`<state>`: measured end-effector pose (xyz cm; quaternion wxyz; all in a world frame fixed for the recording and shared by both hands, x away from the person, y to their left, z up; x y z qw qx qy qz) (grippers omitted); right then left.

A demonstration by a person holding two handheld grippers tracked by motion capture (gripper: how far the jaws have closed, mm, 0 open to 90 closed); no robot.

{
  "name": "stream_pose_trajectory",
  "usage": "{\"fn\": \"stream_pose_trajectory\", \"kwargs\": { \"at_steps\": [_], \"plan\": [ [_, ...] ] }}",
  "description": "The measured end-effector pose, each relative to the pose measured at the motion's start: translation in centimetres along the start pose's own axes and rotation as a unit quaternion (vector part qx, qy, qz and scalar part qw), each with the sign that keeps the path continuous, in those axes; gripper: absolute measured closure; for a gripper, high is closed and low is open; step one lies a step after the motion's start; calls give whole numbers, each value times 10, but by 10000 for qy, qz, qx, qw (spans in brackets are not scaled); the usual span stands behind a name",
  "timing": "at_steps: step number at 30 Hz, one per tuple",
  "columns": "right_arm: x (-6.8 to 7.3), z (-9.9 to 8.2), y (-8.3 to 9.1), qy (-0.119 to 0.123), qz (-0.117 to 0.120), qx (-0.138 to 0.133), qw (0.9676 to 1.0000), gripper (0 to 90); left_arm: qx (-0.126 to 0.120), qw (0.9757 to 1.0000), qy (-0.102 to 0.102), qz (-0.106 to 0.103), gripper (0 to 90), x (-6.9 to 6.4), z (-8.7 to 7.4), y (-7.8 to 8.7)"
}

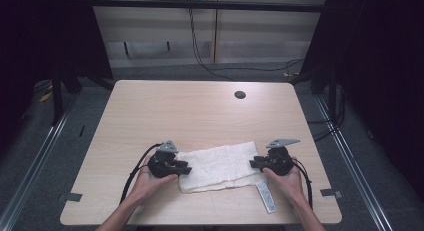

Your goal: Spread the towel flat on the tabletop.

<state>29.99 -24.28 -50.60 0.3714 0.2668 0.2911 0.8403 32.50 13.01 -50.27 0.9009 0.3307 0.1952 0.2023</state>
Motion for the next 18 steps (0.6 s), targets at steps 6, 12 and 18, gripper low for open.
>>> {"fn": "stream_pose_trajectory", "kwargs": {
  "at_steps": [6,12,18],
  "plan": [
    [21,5,17,184,206,-160,9995,611,-299,9995,132,-19,724,5,10,20],
    [53,9,18,509,512,-90,9974,664,-310,9993,122,176,699,19,20,28],
    [92,22,0,890,894,-37,9920,706,-420,9984,267,268,681,35,30,19]
  ]
}}
Point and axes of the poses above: each handheld gripper's, and its own axes: y roughly backward along the jaws, z roughly out of its top, x roughly to its left, the point moved 1 cm from there along -y, roughly forward along the jaws, and after that the axes turned 2 degrees about z, right-handed, at the moved point
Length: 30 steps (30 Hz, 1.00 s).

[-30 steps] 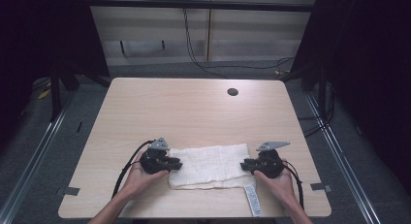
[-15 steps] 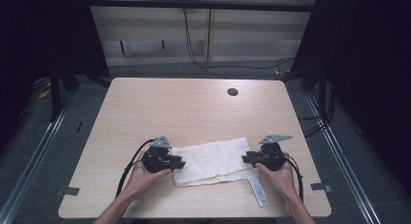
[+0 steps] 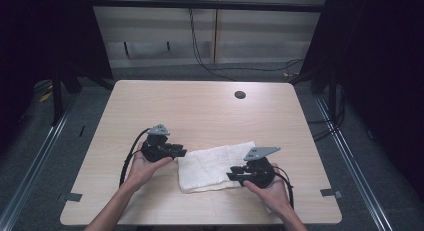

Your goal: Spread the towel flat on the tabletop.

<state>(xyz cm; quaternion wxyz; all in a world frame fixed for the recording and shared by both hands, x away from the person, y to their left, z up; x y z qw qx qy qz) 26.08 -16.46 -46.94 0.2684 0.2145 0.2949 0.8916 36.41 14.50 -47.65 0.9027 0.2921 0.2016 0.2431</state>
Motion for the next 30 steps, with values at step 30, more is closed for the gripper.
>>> {"fn": "stream_pose_trajectory", "kwargs": {
  "at_steps": [30],
  "plan": [
    [59,34,-116,224,949,439,9943,664,-72,9995,309,-66,612,14,-13,-2]
  ]
}}
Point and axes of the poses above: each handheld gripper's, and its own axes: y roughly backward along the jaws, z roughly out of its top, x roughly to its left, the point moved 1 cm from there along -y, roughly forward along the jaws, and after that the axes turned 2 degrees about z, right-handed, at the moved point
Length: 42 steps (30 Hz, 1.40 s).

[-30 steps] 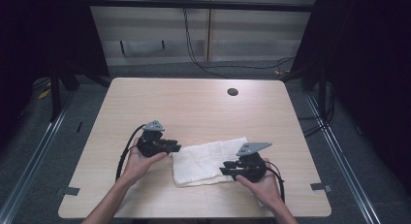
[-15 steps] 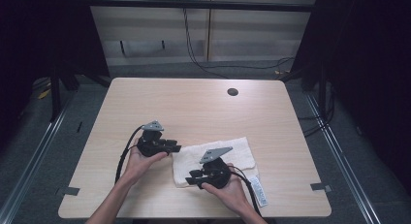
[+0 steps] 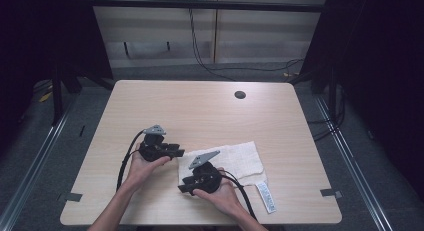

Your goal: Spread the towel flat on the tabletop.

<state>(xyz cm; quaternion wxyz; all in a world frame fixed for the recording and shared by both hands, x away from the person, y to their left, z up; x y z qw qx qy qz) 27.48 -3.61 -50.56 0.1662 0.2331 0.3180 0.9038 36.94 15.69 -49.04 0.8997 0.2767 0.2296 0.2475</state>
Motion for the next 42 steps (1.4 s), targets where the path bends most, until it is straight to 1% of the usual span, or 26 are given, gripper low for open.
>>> {"fn": "stream_pose_trajectory", "kwargs": {
  "at_steps": [2,3,6,10,12,14,16,17,18,19,21,22,24,27,28,29,31,33,34,35,36,37,38,40,41,42],
  "plan": [
    [1,-1,0,30,2,11,10000,663,-32,10000,13,36,608,2,0,1],
    [1,-1,-1,88,-4,82,9999,663,-43,10000,32,38,607,2,0,2],
    [3,-2,-1,171,2,83,9998,653,-36,10000,0,71,595,3,-1,2],
    [3,-5,-1,72,75,9,9999,647,-25,9999,46,98,587,5,-2,1],
    [4,-7,-1,185,41,-24,9998,648,-46,9999,73,99,582,6,-2,1],
    [4,-7,0,197,58,-10,9998,650,-56,9999,59,120,578,6,-2,2],
    [4,-5,0,227,70,65,9997,620,-91,9999,88,114,573,7,-2,3],
    [4,-5,-1,246,31,9,9997,605,-113,9998,88,135,571,7,-2,4],
    [4,-5,0,334,-101,1,9994,595,-117,9998,100,130,569,7,-2,5],
    [4,-5,1,361,-175,-34,9992,586,-126,9998,94,146,568,7,-2,5],
    [4,-6,1,373,-244,-23,9990,577,-140,9998,118,114,565,8,-2,6],
    [4,-7,1,464,-289,-11,9985,568,-154,9997,158,133,564,9,-2,6],
    [6,-7,0,540,-267,-18,9982,540,-160,9996,174,120,562,9,-2,6],
    [11,-9,-1,758,-373,-32,9964,535,-111,9997,112,169,560,8,-3,5],
    [12,-10,-2,779,-401,-17,9961,536,-96,9997,74,203,558,8,-3,4],
    [12,-10,-2,749,-388,-33,9964,541,-97,9997,75,210,556,7,-3,4],
    [13,-10,-2,951,-476,-11,9943,547,-86,9997,101,187,548,7,-3,3],
    [16,-12,-3,1084,-595,6,9923,552,-50,9998,96,183,546,7,-4,2],
    [17,-12,-3,1149,-673,2,9911,568,-44,9998,120,161,544,8,-5,2],
    [18,-12,-4,1151,-714,-8,9908,569,-17,9998,126,148,541,8,-5,2],
    [18,-12,-3,1153,-706,-10,9908,582,10,9998,124,147,538,8,-6,1],
    [17,-12,-3,1147,-707,19,9909,615,23,9998,123,132,535,8,-7,2],
    [16,-12,-3,1158,-741,-16,9905,650,18,9998,142,112,532,7,-7,2],
    [14,-12,-2,1061,-764,-32,9914,723,31,9999,125,108,528,7,-7,2],
    [12,-11,-1,1046,-790,-48,9914,752,33,9999,122,91,525,7,-7,2],
    [11,-11,-1,984,-780,-49,9921,773,84,9998,69,143,521,7,-8,2]
  ]
}}
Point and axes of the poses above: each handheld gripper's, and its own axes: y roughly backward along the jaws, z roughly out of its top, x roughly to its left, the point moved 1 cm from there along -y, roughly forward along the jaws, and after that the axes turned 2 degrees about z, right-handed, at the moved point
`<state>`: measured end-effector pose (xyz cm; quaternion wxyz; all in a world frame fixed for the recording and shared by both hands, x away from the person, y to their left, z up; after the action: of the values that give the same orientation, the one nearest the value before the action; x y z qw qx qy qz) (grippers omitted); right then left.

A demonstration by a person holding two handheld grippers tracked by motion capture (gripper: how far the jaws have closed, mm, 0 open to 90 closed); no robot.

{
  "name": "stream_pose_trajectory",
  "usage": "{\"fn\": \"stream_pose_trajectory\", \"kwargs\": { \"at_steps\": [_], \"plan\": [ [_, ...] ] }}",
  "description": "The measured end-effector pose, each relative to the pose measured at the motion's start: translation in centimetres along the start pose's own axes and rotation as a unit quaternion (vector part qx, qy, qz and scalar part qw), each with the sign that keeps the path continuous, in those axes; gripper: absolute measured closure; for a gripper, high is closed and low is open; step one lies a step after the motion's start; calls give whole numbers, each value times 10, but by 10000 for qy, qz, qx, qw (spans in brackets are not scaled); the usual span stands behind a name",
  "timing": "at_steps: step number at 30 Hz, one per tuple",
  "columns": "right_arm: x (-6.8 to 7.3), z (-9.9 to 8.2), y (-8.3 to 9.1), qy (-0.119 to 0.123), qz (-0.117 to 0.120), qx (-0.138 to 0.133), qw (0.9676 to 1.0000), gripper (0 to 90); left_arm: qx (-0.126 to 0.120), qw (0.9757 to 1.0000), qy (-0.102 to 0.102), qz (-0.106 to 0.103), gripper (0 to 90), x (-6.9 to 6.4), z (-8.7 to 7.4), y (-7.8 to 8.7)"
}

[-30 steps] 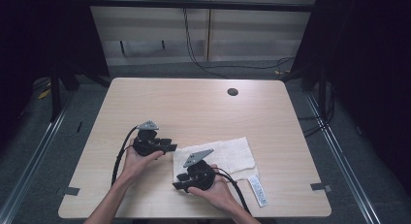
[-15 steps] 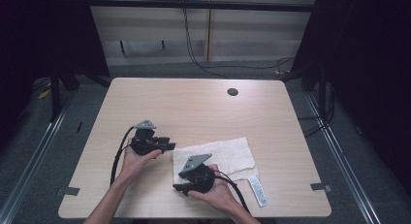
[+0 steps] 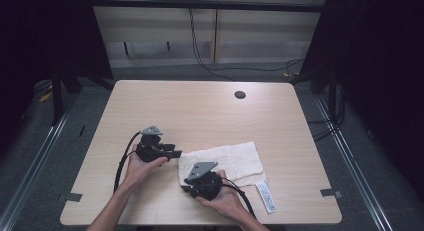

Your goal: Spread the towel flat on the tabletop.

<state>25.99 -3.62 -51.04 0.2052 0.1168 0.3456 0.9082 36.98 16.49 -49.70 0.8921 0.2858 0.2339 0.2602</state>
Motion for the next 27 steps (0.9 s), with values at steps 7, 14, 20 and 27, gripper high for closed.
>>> {"fn": "stream_pose_trajectory", "kwargs": {
  "at_steps": [7,14,20,27],
  "plan": [
    [-2,-1,0,-308,-37,-39,9995,815,167,9998,-55,-53,486,-2,-2,-8],
    [-3,-1,0,-332,14,-48,9994,815,232,9996,-142,-113,627,-6,-2,-12],
    [-5,1,0,-560,91,-3,9984,828,434,9987,-213,-168,773,-8,-6,-18],
    [-5,5,-1,-732,94,-139,9972,833,317,9987,132,-385,850,-3,-5,-17]
  ]
}}
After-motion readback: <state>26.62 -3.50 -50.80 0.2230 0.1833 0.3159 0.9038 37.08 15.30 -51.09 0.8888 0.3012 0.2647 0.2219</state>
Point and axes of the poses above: each handheld gripper's, and its own axes: y roughly backward along the jaws, z roughly out of its top, x roughly to its left, the point moved 1 cm from there along -y, roughly forward along the jaws, and after that the axes turned 2 degrees about z, right-handed, at the moved point
